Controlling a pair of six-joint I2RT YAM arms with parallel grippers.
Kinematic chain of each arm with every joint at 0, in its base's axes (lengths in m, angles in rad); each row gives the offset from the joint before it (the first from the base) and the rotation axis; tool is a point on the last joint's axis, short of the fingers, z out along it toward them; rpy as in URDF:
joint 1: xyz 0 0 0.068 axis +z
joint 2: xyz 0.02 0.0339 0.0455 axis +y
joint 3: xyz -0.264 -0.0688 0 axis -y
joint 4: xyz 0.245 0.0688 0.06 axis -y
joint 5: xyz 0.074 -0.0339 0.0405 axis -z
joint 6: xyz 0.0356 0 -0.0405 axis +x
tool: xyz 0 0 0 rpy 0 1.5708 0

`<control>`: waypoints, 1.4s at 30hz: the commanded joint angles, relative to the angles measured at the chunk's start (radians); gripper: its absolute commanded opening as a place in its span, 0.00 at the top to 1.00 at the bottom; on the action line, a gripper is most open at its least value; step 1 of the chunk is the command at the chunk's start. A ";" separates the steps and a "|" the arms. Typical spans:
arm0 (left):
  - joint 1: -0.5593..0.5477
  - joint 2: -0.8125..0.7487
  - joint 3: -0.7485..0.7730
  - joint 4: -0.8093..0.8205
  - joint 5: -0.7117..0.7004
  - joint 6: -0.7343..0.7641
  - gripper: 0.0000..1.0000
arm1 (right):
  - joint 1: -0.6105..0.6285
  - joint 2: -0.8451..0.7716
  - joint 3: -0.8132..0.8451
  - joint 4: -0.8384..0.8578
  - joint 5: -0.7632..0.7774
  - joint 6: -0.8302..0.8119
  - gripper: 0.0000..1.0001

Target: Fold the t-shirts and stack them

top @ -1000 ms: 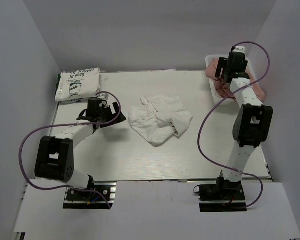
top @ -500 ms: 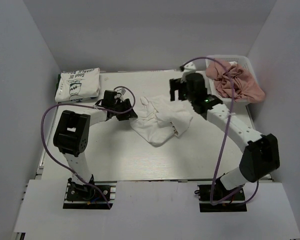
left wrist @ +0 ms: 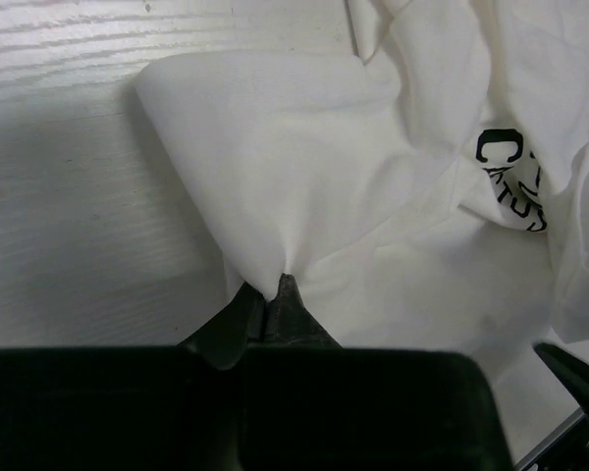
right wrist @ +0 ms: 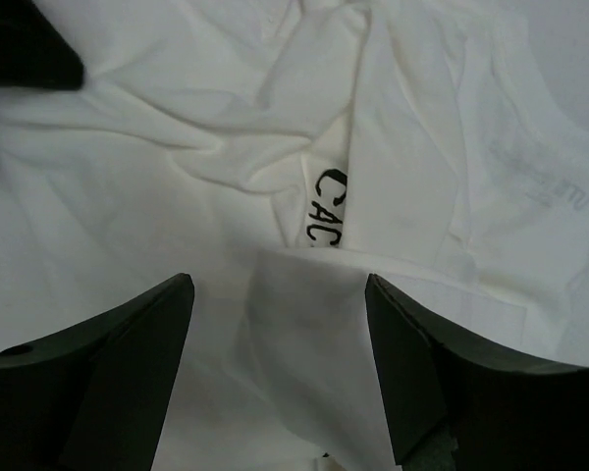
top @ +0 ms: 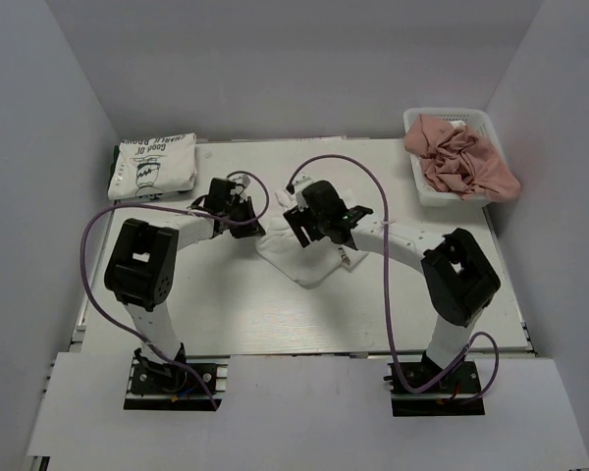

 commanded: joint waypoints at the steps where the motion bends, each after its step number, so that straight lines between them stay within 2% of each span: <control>1: -0.003 -0.108 -0.016 -0.004 -0.046 0.009 1.00 | -0.001 0.036 0.005 -0.051 0.120 0.020 0.25; 2: -0.003 -0.117 -0.016 -0.004 -0.058 0.018 1.00 | -0.002 0.039 0.004 -0.057 0.166 0.027 0.29; 3: -0.003 -0.136 -0.016 -0.004 -0.067 0.018 1.00 | -0.007 0.036 -0.015 -0.056 0.193 0.043 0.57; 4: -0.003 -0.145 -0.026 -0.004 -0.067 0.018 1.00 | -0.002 0.014 -0.027 -0.018 0.291 0.085 0.76; 5: -0.003 -0.145 -0.026 -0.004 -0.067 0.018 1.00 | -0.002 0.001 -0.070 -0.005 0.312 0.102 0.92; 6: -0.003 -0.168 -0.026 -0.004 -0.067 0.018 1.00 | -0.005 -0.037 -0.081 0.007 0.318 0.144 0.98; 10: -0.003 -0.218 -0.036 -0.016 -0.081 0.029 1.00 | -0.005 -0.227 -0.130 0.056 0.484 0.206 1.00; 11: -0.003 -0.267 -0.036 -0.028 -0.092 0.029 1.00 | -0.010 -0.258 -0.136 0.068 0.500 0.214 1.00; 14: -0.003 -0.399 -0.036 -0.092 -0.188 0.041 1.00 | -0.013 -0.462 -0.186 0.107 0.678 0.280 1.00; 15: -0.003 -0.436 -0.016 -0.105 -0.231 0.041 1.00 | -0.012 -0.494 -0.222 0.107 0.795 0.292 1.00; 17: -0.003 -0.516 -0.004 -0.114 -0.244 0.041 1.00 | -0.013 -0.621 -0.234 0.111 0.836 0.291 1.00; 18: -0.003 -0.604 -0.003 -0.123 -0.244 0.055 1.00 | -0.012 -0.654 -0.237 0.114 0.839 0.285 1.00; 23: -0.003 -0.893 0.015 -0.114 -0.282 0.064 1.00 | -0.010 -0.885 -0.197 0.173 0.752 0.186 1.00; 26: -0.003 -1.057 0.061 -0.154 -0.430 0.058 1.00 | -0.010 -0.965 -0.130 0.179 0.721 0.134 1.00; 30: 0.007 -1.191 0.142 -0.163 -0.436 0.058 1.00 | -0.008 -1.034 -0.008 0.168 0.544 0.085 1.00; 32: 0.019 -1.214 0.211 -0.163 -0.393 0.058 1.00 | -0.010 -1.054 0.064 0.139 0.443 0.079 1.00; 35: 0.019 -1.223 0.320 -0.188 -0.393 0.069 1.00 | -0.008 -1.050 0.233 0.046 0.298 0.073 1.00; 37: 0.019 -1.223 0.395 -0.205 -0.416 0.079 1.00 | -0.011 -1.041 0.286 0.003 0.209 0.071 1.00; 41: 0.019 -1.202 0.489 -0.241 -0.416 0.101 1.00 | -0.010 -1.016 0.416 0.006 0.194 0.057 1.00; 42: 0.019 -1.191 0.500 -0.242 -0.416 0.087 1.00 | -0.005 -0.989 0.425 0.010 0.204 0.004 1.00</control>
